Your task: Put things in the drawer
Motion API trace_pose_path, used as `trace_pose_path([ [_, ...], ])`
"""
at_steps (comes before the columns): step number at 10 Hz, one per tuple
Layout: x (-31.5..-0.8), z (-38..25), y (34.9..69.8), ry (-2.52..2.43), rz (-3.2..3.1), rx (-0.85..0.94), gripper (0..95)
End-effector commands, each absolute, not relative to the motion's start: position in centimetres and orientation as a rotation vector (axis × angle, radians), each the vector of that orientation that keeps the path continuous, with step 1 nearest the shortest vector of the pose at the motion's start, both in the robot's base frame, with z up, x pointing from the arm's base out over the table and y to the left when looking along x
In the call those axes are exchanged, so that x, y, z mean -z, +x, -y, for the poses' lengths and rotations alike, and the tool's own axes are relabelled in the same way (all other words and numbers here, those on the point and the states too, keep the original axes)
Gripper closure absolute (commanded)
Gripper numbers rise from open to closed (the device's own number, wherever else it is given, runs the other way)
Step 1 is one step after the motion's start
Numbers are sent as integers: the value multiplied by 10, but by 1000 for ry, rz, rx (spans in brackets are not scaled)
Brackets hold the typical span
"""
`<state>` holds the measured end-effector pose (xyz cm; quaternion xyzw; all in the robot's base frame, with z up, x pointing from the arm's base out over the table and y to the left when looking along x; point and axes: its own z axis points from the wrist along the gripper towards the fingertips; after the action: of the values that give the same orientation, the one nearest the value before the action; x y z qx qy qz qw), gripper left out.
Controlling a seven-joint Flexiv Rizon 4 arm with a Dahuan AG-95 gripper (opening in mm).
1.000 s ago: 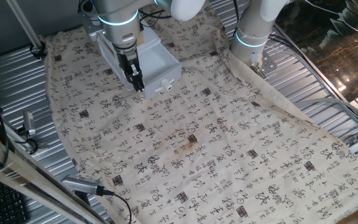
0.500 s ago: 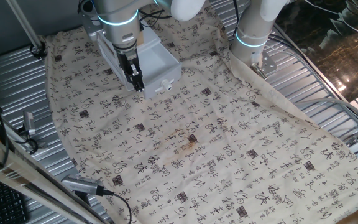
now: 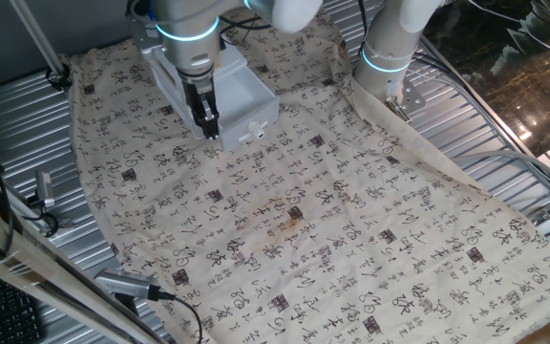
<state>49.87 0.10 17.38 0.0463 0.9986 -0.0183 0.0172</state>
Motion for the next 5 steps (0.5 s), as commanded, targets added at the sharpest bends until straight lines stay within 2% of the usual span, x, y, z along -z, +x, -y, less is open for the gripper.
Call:
trace_pose_path([
  [1, -174, -2, 501, 150, -3107, 56, 950],
  [5, -175, -2, 503, 158, -3107, 54, 950],
])
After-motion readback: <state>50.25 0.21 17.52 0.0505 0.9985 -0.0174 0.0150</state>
